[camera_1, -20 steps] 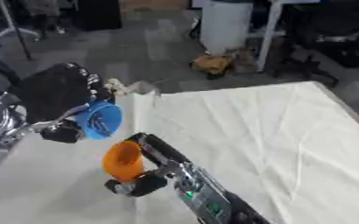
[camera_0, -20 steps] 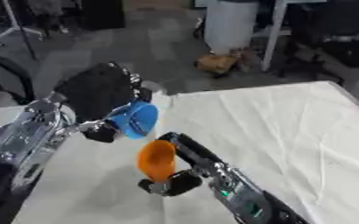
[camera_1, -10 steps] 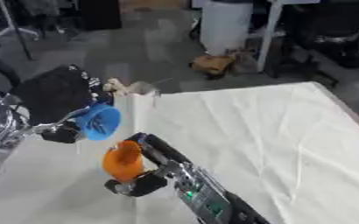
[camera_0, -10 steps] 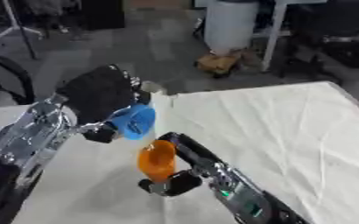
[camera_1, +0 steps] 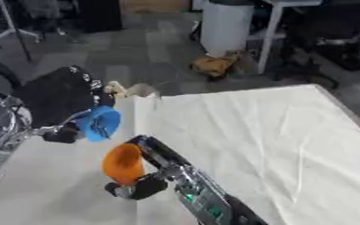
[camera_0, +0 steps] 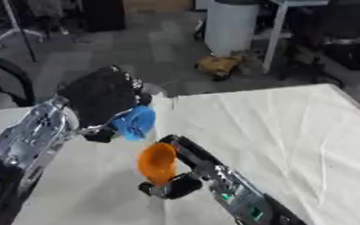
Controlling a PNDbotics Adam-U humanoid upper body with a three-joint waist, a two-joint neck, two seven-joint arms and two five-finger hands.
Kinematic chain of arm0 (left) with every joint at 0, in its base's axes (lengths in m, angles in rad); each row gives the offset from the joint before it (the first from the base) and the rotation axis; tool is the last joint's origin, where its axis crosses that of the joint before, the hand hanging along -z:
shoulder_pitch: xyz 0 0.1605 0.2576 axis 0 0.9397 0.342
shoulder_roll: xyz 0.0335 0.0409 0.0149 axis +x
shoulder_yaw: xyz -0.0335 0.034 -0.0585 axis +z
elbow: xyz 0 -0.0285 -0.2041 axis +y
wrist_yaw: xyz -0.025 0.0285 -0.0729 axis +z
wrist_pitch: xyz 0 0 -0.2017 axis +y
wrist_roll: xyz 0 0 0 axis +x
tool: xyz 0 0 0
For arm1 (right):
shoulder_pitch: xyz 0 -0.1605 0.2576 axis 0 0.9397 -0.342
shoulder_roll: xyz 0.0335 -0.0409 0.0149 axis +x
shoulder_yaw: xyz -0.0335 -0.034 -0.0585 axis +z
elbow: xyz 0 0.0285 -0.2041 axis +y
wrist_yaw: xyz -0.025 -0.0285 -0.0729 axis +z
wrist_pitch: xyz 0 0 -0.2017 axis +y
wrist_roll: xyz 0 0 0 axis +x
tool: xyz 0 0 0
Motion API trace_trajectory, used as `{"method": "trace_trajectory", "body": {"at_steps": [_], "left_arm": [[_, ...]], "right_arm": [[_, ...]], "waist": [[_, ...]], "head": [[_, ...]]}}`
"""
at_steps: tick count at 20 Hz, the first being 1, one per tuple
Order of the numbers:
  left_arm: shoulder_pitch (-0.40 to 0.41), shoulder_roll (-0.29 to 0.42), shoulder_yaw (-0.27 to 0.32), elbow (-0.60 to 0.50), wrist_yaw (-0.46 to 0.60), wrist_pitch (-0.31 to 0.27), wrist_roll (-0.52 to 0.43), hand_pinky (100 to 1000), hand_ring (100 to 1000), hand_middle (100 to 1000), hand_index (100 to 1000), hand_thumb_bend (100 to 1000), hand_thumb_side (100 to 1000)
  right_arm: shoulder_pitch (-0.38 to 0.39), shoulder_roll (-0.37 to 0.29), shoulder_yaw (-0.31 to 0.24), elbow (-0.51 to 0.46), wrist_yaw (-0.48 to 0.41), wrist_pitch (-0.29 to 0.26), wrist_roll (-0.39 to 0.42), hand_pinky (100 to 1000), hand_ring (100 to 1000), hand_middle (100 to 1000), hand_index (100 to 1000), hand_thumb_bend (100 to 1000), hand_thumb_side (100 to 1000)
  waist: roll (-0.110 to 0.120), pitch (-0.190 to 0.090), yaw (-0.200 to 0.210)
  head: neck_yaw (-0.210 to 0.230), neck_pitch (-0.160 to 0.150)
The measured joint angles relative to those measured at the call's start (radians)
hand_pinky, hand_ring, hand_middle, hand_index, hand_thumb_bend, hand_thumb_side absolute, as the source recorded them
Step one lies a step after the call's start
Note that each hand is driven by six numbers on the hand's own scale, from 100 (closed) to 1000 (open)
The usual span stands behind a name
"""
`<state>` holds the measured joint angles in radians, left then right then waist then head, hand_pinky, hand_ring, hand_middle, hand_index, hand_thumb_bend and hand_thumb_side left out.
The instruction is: Pour the contents of one cup into another cup.
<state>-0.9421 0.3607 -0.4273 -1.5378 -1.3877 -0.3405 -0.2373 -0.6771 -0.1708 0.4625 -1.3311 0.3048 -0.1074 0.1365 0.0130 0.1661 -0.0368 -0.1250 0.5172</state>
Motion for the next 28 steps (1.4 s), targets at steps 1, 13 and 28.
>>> {"method": "trace_trajectory", "body": {"at_steps": [1,13,28], "left_arm": [[0.000,0.000,0.000,0.000,-0.006,-0.001,0.002,405,137,100,557,253,100],[-0.002,-0.001,0.000,0.005,-0.048,0.000,0.012,409,132,100,553,238,100],[-0.004,-0.001,0.000,0.005,-0.063,0.008,0.013,408,128,100,553,229,100]], "right_arm": [[0.000,0.000,0.000,0.000,0.000,0.000,0.000,804,685,395,490,359,160],[0.000,0.000,0.000,0.000,0.000,-0.001,-0.002,803,684,395,489,320,163],[0.000,0.000,0.000,0.000,0.000,0.000,-0.003,803,683,394,488,319,163]], "waist": [[0.000,0.000,0.000],[0.004,0.000,-0.001],[0.003,0.000,-0.005]], "head": [[0.000,0.000],[0.000,0.000],[-0.001,-0.001]]}}
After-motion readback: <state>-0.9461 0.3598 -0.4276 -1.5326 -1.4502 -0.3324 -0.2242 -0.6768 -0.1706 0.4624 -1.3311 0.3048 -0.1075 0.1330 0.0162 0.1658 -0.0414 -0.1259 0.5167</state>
